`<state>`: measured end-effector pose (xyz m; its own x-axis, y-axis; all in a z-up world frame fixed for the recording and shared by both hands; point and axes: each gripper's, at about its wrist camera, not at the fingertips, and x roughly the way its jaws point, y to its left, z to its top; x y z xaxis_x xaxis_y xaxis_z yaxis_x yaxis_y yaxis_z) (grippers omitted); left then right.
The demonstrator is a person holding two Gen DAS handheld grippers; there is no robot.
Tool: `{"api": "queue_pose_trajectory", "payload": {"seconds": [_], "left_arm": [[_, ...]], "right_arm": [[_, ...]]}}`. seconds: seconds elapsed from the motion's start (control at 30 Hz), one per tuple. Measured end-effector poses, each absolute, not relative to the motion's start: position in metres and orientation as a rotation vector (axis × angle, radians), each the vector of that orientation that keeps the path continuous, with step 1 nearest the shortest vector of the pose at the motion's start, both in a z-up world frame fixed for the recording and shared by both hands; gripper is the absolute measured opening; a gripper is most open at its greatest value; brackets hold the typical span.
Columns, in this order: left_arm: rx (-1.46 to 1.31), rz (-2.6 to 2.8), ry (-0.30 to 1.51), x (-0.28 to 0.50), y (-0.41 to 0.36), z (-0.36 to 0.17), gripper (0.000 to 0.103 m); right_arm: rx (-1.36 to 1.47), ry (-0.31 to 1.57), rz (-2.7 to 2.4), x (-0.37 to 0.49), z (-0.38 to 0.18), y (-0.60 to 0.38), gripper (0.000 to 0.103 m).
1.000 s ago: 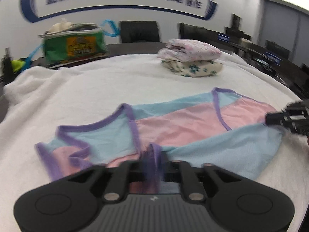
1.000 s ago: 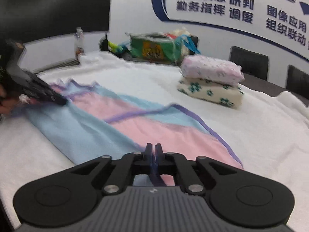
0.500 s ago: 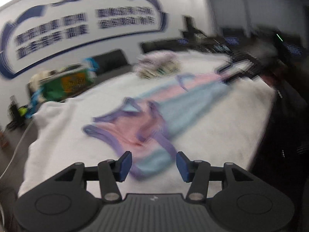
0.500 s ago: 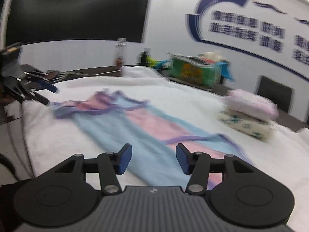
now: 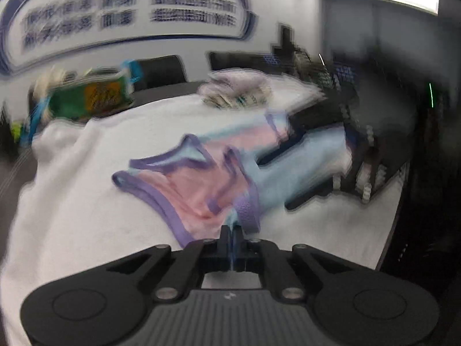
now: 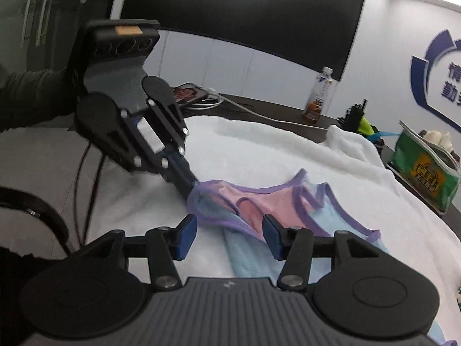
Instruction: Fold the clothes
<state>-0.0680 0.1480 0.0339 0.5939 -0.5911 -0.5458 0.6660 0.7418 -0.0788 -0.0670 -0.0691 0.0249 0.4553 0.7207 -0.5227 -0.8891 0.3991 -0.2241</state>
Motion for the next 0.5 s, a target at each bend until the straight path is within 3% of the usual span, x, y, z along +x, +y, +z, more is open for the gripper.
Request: {"api": "queue_pose_trajectory", "payload": {"seconds": [0.17, 0.3, 0.43, 0.5], "left_arm": [[-0.324, -0.511, 0.702, -0.027, 0.192, 0.035, 0.001], [-0.504, -0.202, 0.72, -0.028, 0.211, 0.019, 0.005], [-0.483, -0.177, 0.623, -0.052, 0.207, 0.031, 0.031], [-0.384, -0.294, 0.544, -0.069, 0.193, 0.044, 0.038]], "right_arm": [[-0.42, 0.42, 0.941, -0.054, 0.022, -0.093, 0.052], [-0.369, 0.46, 0.86, -0.045, 0.016, -0.112, 0.052], [-0.329, 0.456, 0.815, -0.046, 0.017, -0.136, 0.052], [-0.33, 0.438, 0.8, -0.053, 0.021, -0.146, 0.052]]}}
